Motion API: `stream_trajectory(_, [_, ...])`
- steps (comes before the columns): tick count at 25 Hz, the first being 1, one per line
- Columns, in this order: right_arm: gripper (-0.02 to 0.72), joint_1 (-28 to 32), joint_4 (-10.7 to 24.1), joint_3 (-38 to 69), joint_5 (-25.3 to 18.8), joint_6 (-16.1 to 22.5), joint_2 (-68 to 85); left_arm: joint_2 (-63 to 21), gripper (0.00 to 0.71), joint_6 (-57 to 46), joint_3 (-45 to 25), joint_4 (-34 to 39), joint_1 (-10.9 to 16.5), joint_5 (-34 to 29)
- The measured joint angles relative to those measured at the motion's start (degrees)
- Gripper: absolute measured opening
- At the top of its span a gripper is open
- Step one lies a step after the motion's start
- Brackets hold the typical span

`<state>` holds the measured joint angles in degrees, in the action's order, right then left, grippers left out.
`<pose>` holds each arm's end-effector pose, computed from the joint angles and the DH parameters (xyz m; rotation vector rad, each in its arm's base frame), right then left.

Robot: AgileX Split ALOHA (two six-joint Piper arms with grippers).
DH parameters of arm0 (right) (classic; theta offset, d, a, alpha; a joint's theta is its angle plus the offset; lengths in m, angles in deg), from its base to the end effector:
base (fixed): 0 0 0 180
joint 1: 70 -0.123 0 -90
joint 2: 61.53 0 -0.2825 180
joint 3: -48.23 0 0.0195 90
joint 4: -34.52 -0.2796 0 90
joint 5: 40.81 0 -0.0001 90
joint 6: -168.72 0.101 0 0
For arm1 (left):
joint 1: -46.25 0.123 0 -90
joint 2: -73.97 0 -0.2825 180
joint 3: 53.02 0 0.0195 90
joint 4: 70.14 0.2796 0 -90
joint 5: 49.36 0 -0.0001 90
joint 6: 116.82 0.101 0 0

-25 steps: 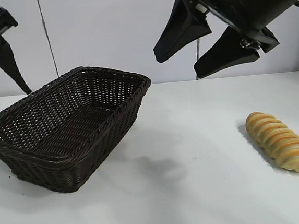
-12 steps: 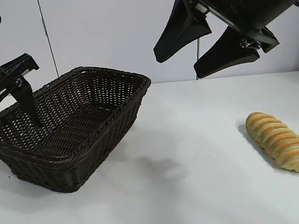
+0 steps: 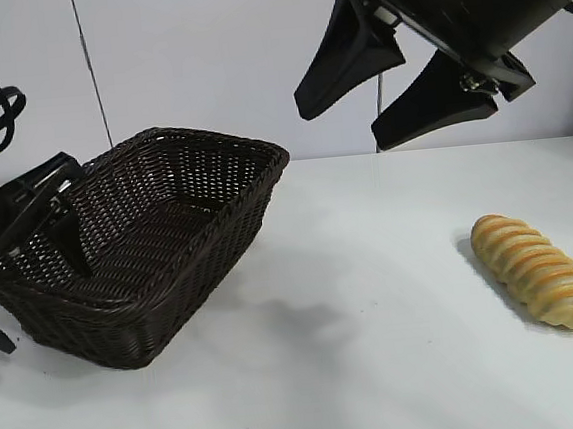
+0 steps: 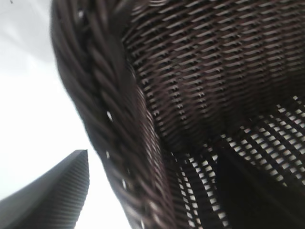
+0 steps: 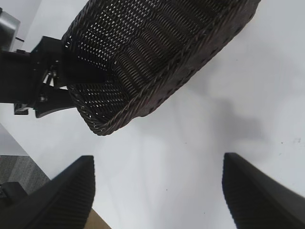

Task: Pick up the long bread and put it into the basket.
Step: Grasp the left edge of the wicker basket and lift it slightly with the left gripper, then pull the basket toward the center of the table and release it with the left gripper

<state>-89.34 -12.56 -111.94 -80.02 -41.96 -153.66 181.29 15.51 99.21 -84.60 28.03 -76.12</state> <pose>0.2990 0.1546 0.2492 -0.4356 2.4523 0.8062 0.3077 -0.1133 0.1135 -1.0330 2.7381 -0.4366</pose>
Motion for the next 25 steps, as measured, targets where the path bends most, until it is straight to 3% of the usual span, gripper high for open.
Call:
stream_trajectory(12, [0.538, 0.0, 0.0, 0.0, 0.0, 0.0, 0.0, 0.11, 0.099, -3.86, 0.0, -0.35, 0.0, 2.27])
stream_trajectory(19, [0.538, 0.0, 0.0, 0.0, 0.0, 0.0, 0.0, -0.67, 0.098, -3.36, 0.46, -0.25, -0.05, -0.05])
stream_trajectory(25, [0.538, 0.0, 0.0, 0.0, 0.0, 0.0, 0.0, -3.3, 0.098, -1.65, 4.19, 0.4, 0.48, -6.75])
